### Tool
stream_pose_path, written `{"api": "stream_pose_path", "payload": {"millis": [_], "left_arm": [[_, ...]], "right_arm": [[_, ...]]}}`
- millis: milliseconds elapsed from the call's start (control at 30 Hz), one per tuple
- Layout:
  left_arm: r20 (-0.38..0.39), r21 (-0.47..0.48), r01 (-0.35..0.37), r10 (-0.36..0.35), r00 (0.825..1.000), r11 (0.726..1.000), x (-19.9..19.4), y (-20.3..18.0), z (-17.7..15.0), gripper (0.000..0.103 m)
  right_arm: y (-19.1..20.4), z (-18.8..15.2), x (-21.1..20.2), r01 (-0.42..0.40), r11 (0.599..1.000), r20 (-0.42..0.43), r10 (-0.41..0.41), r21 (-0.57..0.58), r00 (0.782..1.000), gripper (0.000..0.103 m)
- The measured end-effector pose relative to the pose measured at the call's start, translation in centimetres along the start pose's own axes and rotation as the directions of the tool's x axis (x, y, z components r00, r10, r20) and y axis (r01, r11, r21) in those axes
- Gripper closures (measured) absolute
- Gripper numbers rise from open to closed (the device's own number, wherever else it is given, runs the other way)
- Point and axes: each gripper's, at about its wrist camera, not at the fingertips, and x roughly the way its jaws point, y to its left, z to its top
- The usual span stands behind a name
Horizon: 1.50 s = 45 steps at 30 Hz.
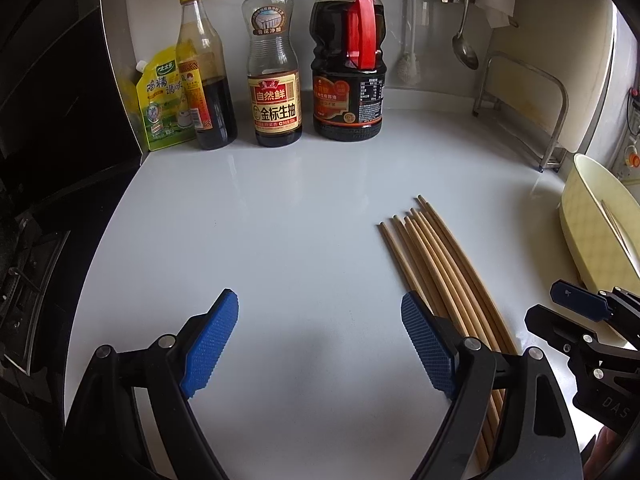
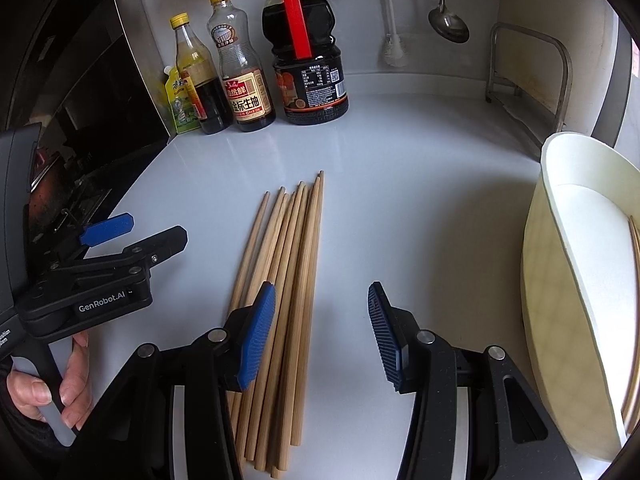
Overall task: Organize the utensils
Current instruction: 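Move both open grippers back to the chopstick pile, then lower both open grippers over single chopsticks at the pile's edge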
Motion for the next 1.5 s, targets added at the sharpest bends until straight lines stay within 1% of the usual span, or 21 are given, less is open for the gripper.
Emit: {"api": "stream_pose_path", "payload": {"millis": [267, 433, 633, 800, 1000, 1200, 1333, 1500], "left_arm": [[-0.032, -0.031, -0.022, 0.021, 0.999, 0.999, -0.1, 0.4, -1.0, 0.020], [-0.028, -0.025, -0.034, 0.033, 0.999, 0.999, -0.2, -0.1, -1.4, 0.019], [-0.033, -0.064, -0.020, 0.018, 0.999, 0.998, 0.1, 0.2, -2.0, 0.019], [-0.041, -0.050, -0.023, 0.021, 0.999, 0.998, 0.3, -0.2, -2.2, 0.019], [-0.061, -0.040, -0.023, 0.021, 0.998, 0.999, 0.8, -0.8, -2.5, 0.019], [-0.064, -0.038, -0.032, 0.030, 0.997, 0.999, 0.8, -1.1, -2.3, 0.019], [-0.078, -0.027, -0.039, 0.036, 0.996, 0.999, 1.2, -1.5, -2.5, 0.019], [-0.074, -0.022, -0.049, 0.047, 0.996, 0.999, 1.1, -1.8, -2.5, 0.019]], "right_arm": [[0.8, -0.3, 0.5, 0.038, 0.997, -0.027, -0.040, -0.067, 0.999, 0.057], [0.8, -0.6, 0.7, 0.039, 0.996, -0.032, -0.041, -0.087, 0.999, 0.057], [0.8, -1.0, 1.4, 0.050, 0.994, -0.053, -0.056, -0.100, 0.997, 0.057], [1.1, -1.2, 1.9, 0.060, 0.992, -0.062, -0.067, -0.115, 0.996, 0.057], [0.5, -1.4, 2.3, 0.058, 0.994, -0.074, -0.065, -0.098, 0.995, 0.057], [-0.6, -1.5, 2.6, 0.059, 0.996, -0.078, -0.065, -0.067, 0.995, 0.057], [-1.0, -1.6, 2.5, 0.047, 0.997, -0.070, -0.051, -0.054, 0.996, 0.057], [-1.2, -1.4, 2.2, 0.065, 0.997, -0.056, -0.068, -0.051, 0.996, 0.057]]}}
